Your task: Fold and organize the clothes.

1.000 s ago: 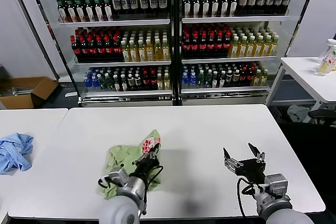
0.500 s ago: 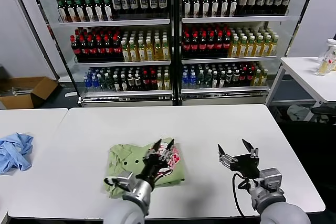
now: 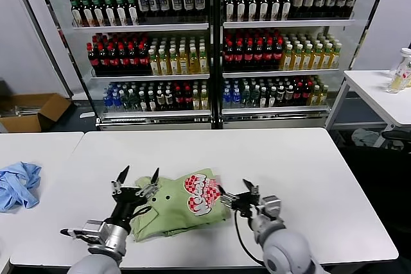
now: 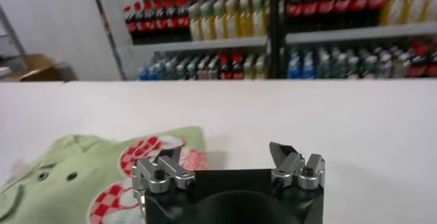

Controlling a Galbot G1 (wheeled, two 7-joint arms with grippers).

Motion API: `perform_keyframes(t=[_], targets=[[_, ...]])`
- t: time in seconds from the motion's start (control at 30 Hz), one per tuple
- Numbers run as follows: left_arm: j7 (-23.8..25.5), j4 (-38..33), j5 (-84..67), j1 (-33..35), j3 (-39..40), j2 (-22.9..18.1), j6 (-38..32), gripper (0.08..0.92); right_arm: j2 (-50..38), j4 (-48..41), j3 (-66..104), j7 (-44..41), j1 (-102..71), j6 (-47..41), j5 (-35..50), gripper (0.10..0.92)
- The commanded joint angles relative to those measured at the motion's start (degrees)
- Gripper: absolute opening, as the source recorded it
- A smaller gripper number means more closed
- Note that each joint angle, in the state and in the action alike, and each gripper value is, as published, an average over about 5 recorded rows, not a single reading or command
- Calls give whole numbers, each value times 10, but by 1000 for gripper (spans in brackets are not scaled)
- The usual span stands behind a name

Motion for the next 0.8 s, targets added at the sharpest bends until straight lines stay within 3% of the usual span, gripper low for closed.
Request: perform_keyframes(t=[0.03,0.23,0.33,0.8], targets=[[16,-22,4,24,-68,24,-12,822,35,-137,-90,6,97,-1,43,823],[15,-18,3,23,-68,26,-8,823,25,-136,-84,21,88,-2,89,819],[13,-14,2,23,-69,26,-5,823,25,-134,-82,18,82,-1,105,775],[9,-2,5,18,-72,26,-9,823,30,-116,-72,-5,74,2,69,357]])
